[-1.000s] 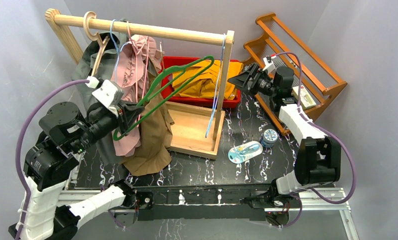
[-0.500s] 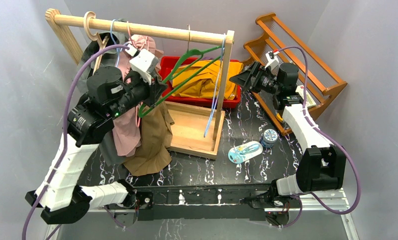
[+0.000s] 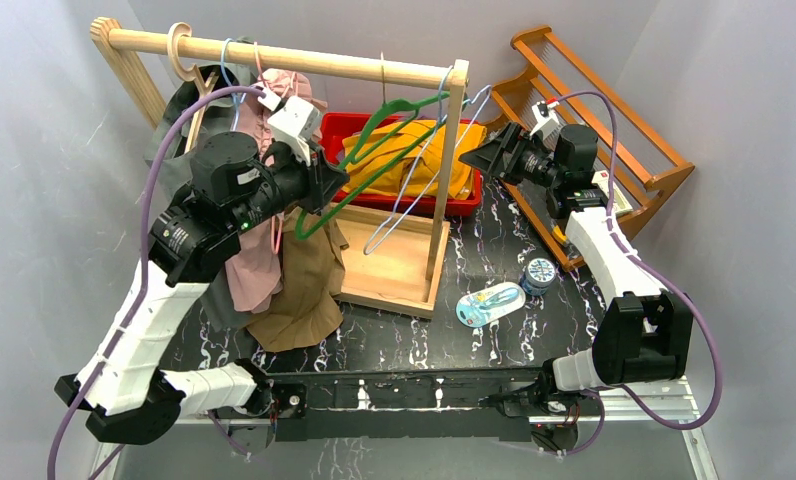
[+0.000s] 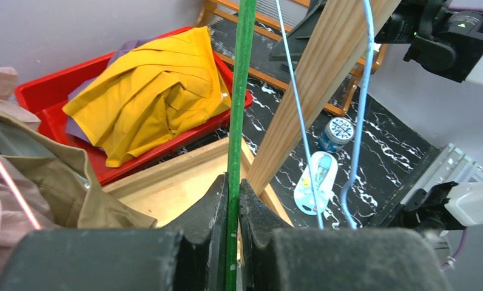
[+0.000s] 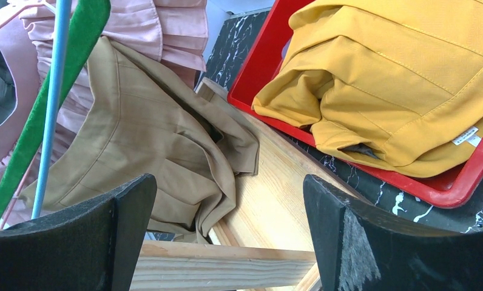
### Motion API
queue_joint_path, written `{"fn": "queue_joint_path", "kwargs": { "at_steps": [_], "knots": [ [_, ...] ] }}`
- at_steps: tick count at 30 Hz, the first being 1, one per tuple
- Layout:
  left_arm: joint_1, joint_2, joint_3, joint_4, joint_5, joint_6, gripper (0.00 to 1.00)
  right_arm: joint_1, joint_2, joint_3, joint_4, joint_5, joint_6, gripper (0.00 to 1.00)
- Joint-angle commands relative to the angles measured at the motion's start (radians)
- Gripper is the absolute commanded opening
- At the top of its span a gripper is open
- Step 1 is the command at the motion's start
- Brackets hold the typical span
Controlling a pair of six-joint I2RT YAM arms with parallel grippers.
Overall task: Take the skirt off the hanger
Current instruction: Place the hanger at the clothesline.
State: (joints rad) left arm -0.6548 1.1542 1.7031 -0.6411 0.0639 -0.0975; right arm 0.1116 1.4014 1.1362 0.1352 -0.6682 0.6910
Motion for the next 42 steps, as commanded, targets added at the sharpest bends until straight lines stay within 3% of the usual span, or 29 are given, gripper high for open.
{"fn": "queue_joint_path", "kwargs": {
  "at_steps": [1, 28, 34, 37, 39, 42],
  "knots": [
    [0.003, -0.006, -0.023, 0.071, 0.063, -0.067, 0.0, -0.004, -0.027, 0.043, 0.039, -0.002, -0.018, 0.98],
    [-0.04, -0.02, -0.171, 0.253, 0.436, -0.062, 0.0, -0.009, -0.041, 0.01, 0.055, 0.001, -0.016, 0.98],
    [-0.065, 0.009, -0.167, 0.273, 0.408, -0.061, 0.0, -0.012, -0.044, 0.002, 0.055, 0.002, -0.016, 0.98],
    [-0.068, 0.022, -0.171, 0.277, 0.299, -0.085, 0.0, -0.013, -0.048, 0.002, 0.055, -0.001, -0.016, 0.98],
    [-0.068, 0.018, -0.179, 0.272, 0.27, -0.086, 0.11, -0.013, -0.05, 0.002, 0.055, -0.002, -0.017, 0.98],
    [-0.068, -0.017, -0.208, 0.275, 0.247, -0.084, 0.36, -0.014, -0.051, 0.002, 0.054, -0.006, -0.018, 0.98]
  ]
}}
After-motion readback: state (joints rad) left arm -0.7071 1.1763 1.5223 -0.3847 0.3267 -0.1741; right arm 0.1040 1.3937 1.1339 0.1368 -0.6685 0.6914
